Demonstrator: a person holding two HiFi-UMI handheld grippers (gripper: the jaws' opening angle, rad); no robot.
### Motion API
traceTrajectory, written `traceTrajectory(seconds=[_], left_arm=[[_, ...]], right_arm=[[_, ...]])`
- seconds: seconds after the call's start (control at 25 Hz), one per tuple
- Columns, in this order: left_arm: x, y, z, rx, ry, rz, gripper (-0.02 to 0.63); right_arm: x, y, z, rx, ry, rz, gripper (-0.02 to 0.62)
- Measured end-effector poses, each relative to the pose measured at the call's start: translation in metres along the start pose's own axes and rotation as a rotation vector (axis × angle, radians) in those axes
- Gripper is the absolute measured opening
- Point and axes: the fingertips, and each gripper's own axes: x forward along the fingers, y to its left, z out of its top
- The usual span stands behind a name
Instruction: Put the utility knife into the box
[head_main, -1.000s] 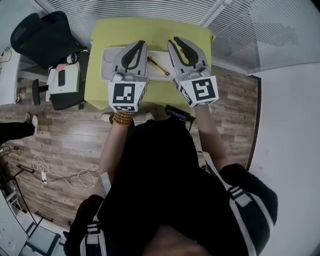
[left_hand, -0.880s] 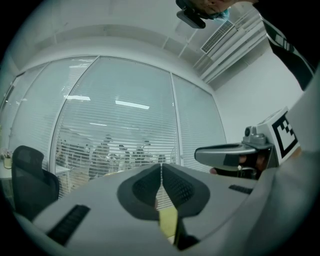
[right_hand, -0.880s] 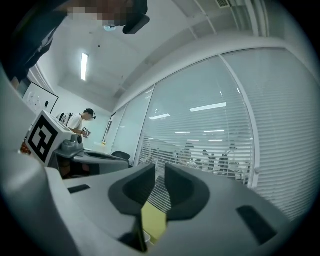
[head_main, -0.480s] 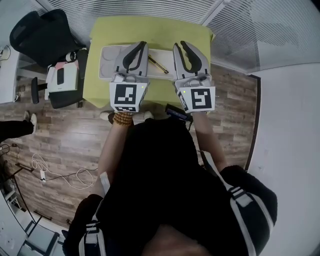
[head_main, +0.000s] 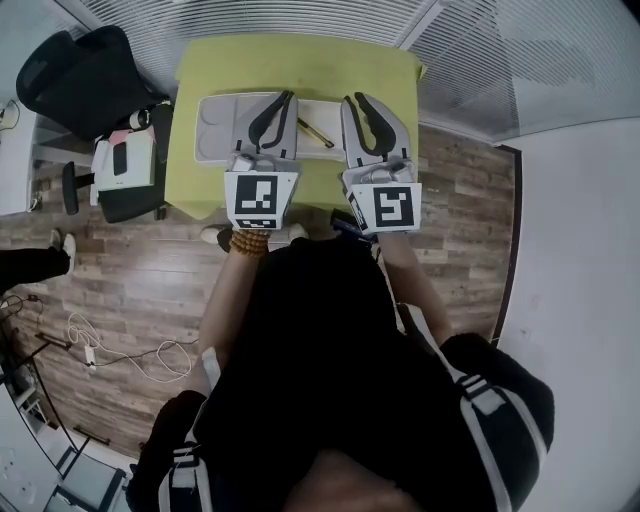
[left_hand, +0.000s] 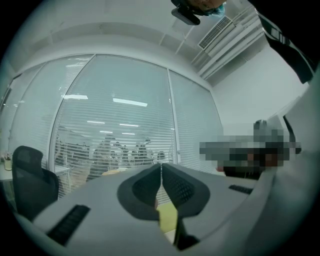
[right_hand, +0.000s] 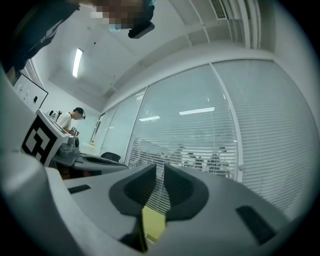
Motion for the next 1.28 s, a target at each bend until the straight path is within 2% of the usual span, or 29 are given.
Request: traceTrajectory(seconds=[0.64, 1.08, 1.28], left_arm=[[0.003, -0.007, -0.001, 0.015, -0.008, -0.014, 0.02], [0.005, -0.003, -0.002, 0.024, 0.006, 0.002, 0.017], [0.002, 0.001, -0.004, 0.044, 0.008, 0.035, 0.017]], right_arm=[[0.0, -0.006, -0.012, 0.003, 0.031, 0.013, 0.018], [0.0, -0.016, -0.022, -0.022, 0.071, -0.008, 0.011], [-0.001, -0.016, -0.026, -0.022, 0.081, -0.01, 0.011]])
